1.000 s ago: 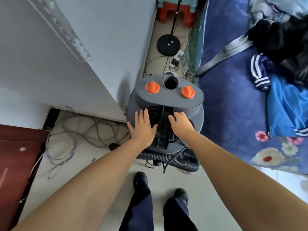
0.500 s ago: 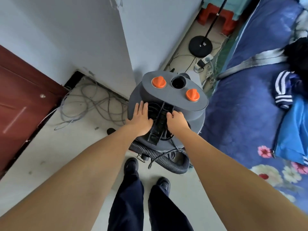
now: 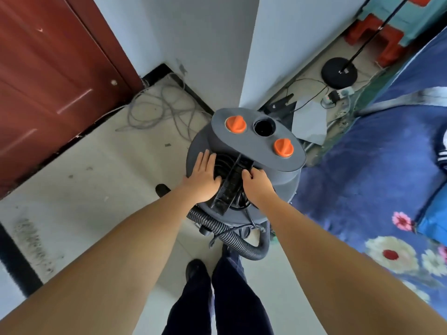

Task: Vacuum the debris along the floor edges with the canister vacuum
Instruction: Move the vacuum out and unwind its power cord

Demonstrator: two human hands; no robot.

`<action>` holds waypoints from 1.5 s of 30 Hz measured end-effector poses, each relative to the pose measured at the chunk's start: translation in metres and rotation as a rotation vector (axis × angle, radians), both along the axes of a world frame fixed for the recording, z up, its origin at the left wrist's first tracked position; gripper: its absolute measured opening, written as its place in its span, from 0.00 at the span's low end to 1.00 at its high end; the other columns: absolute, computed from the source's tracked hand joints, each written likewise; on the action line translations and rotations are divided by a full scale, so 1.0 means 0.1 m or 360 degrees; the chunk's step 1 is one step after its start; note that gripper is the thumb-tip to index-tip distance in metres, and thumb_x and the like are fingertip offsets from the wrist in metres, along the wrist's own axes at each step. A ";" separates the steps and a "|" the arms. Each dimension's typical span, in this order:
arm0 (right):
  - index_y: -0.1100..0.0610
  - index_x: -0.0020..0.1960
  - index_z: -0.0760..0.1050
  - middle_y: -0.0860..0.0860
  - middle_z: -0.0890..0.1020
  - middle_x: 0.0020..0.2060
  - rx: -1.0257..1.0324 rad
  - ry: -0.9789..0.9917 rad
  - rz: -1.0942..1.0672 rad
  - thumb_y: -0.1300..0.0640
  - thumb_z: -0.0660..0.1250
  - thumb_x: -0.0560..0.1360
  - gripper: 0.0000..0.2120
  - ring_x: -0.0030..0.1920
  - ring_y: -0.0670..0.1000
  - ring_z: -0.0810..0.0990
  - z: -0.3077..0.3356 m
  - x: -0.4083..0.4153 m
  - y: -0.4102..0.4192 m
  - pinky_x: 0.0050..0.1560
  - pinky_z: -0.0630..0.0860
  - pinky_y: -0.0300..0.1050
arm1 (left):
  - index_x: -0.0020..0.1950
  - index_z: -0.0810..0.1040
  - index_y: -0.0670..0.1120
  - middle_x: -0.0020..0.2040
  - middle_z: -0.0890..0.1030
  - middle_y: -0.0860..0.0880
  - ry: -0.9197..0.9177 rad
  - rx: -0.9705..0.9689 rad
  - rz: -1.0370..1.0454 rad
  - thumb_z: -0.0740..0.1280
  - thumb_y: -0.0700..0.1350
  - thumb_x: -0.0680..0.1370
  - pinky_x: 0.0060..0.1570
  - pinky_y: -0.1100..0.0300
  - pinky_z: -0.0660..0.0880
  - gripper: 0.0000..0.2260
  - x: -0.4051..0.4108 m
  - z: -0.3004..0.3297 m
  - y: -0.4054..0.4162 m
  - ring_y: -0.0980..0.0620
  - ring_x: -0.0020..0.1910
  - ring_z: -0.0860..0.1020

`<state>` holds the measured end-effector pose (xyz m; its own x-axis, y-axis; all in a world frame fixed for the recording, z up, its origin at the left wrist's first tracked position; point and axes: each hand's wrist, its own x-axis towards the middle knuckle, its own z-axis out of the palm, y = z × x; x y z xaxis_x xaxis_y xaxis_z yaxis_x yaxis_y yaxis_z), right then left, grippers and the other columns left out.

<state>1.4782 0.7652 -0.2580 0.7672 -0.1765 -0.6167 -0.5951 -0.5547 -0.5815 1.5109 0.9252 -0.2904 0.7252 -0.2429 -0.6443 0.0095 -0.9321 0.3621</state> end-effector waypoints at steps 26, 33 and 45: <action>0.55 0.34 0.63 0.51 0.70 0.33 -0.0168 -0.0088 0.0977 0.54 0.53 0.82 0.18 0.39 0.56 0.70 -0.07 -2.26 0.25 0.41 0.63 0.46 | 0.79 0.40 0.50 0.79 0.36 0.52 -0.0180 -0.0094 0.1303 0.51 0.44 0.82 0.72 0.36 0.50 0.29 -3.32 -0.06 -0.02 0.53 0.77 0.36; 0.53 0.35 0.65 0.49 0.71 0.33 -0.0204 -0.0128 0.1132 0.53 0.53 0.82 0.17 0.34 0.49 0.70 -0.09 -3.00 0.11 0.40 0.63 0.45 | 0.79 0.39 0.50 0.79 0.35 0.53 -0.0204 -0.0041 0.1524 0.50 0.45 0.82 0.71 0.34 0.53 0.28 -4.21 -0.13 -0.32 0.53 0.77 0.35; 0.56 0.40 0.67 0.54 0.73 0.42 -0.0201 -0.0217 0.1532 0.53 0.51 0.83 0.16 0.43 0.55 0.71 -0.02 -4.12 -0.50 0.45 0.63 0.44 | 0.79 0.37 0.51 0.78 0.35 0.53 -0.0163 -0.0038 0.1921 0.48 0.45 0.83 0.71 0.34 0.52 0.28 -5.52 -0.07 -1.20 0.52 0.77 0.35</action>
